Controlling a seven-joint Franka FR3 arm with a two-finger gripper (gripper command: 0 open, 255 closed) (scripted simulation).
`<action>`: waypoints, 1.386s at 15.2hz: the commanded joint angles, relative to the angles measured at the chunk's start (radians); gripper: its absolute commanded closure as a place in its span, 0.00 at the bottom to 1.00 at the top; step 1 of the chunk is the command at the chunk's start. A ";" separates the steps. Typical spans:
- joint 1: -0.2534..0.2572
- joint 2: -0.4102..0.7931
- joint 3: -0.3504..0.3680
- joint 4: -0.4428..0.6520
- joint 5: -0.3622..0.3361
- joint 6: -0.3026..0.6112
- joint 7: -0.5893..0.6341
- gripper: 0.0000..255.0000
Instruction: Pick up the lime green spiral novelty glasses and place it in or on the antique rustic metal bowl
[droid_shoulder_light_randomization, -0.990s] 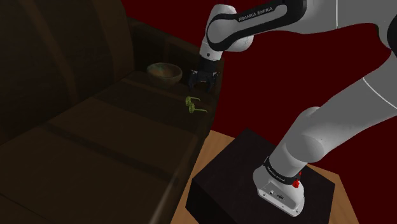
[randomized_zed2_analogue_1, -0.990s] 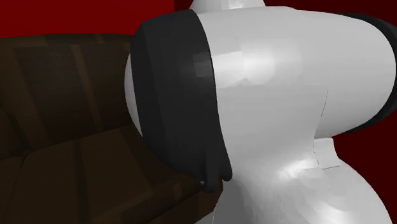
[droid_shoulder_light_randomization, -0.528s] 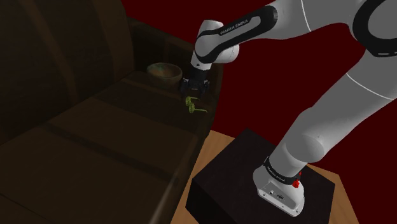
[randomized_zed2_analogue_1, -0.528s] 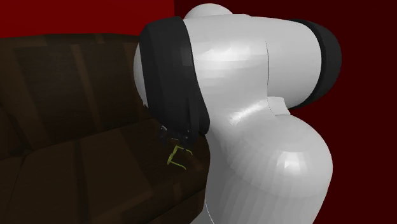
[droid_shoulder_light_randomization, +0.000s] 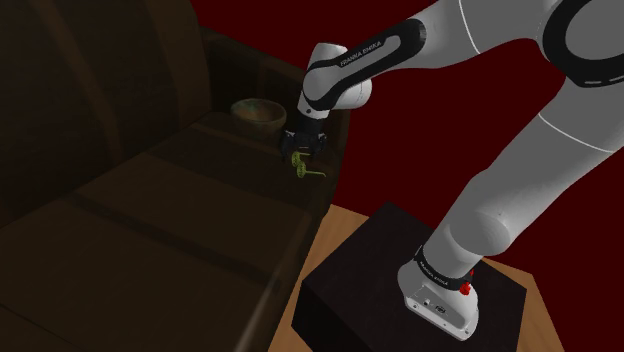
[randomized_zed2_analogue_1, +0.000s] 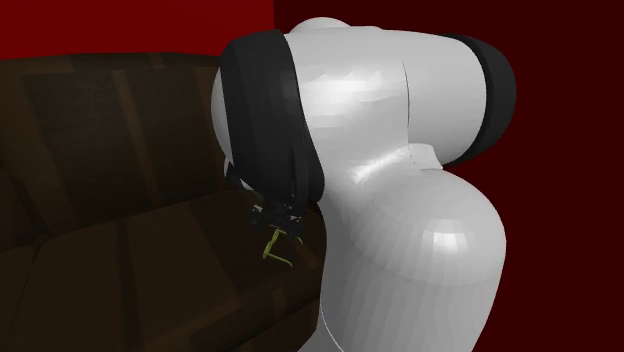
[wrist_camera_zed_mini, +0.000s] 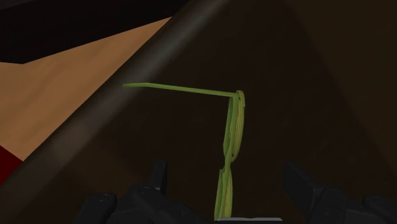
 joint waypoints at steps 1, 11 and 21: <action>0.000 0.000 0.000 0.000 0.000 0.001 0.000 0.00; 0.000 0.000 0.000 0.000 0.000 0.000 0.000 1.00; -0.004 -0.057 -0.002 0.042 -0.016 -0.098 0.022 1.00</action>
